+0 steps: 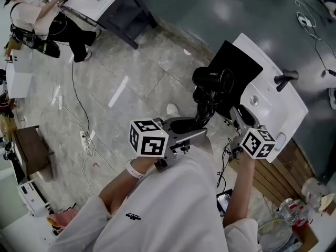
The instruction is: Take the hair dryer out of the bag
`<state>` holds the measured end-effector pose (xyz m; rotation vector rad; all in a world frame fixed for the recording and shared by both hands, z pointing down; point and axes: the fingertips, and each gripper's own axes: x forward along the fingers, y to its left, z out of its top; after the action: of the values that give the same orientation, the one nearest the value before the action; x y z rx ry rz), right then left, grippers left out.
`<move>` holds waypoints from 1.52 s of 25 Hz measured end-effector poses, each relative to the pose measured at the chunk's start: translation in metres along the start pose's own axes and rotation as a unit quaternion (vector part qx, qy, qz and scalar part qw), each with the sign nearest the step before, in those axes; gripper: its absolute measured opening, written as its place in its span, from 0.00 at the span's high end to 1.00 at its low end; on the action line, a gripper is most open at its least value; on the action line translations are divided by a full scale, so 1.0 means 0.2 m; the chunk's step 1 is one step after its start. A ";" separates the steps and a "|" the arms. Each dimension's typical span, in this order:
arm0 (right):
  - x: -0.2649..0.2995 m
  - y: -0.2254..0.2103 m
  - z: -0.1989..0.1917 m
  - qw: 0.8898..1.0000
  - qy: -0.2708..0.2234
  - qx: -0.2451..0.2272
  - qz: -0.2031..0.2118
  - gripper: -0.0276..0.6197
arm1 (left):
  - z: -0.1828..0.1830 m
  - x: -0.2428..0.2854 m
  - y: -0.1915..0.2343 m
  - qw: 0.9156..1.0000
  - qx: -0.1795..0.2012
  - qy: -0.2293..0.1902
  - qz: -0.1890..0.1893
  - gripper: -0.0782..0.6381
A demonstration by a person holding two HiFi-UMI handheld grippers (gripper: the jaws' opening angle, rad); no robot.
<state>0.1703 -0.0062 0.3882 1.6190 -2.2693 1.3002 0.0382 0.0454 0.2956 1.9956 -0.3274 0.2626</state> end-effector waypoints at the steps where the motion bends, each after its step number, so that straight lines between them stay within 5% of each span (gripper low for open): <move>1: -0.03 0.03 0.02 1.000 -0.013 -0.011 0.003 0.70 | 0.02 -0.01 -0.01 1.000 0.004 -0.006 -0.001 0.62; 8: -0.30 0.24 0.21 0.988 -0.090 -0.122 -0.015 0.93 | 0.15 -0.07 -0.09 0.999 0.032 -0.042 -0.007 0.62; 12: -0.46 0.35 0.36 0.971 -0.150 -0.182 -0.039 0.94 | 0.22 -0.11 -0.12 0.997 0.043 -0.059 -0.013 0.62; 15: -0.60 0.42 0.45 0.953 -0.202 -0.222 -0.046 0.94 | 0.25 -0.11 -0.17 0.996 0.052 -0.067 -0.018 0.62; 18: -0.78 0.58 0.46 0.921 -0.256 -0.292 0.012 0.94 | 0.23 -0.08 -0.27 0.995 0.072 -0.071 -0.020 0.62; 20: -0.85 0.67 0.40 0.904 -0.256 -0.340 0.034 0.94 | 0.23 -0.07 -0.32 0.994 0.080 -0.075 -0.025 0.62; 22: -0.86 0.71 0.37 0.898 -0.244 -0.365 0.011 0.94 | 0.24 -0.08 -0.35 0.993 0.083 -0.079 -0.030 0.62; 30: -0.89 0.65 0.44 0.909 -0.266 -0.322 -0.011 0.94 | 0.28 -0.13 -0.34 0.991 0.098 -0.083 -0.022 0.62; 38: -0.74 0.58 0.40 0.926 -0.200 -0.319 -0.008 0.94 | 0.21 -0.05 -0.35 0.994 0.082 -0.059 -0.039 0.62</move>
<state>0.1745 0.0621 0.1966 1.7227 -2.4921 0.1525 0.0537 0.0380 0.2157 2.1857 -0.3099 0.1258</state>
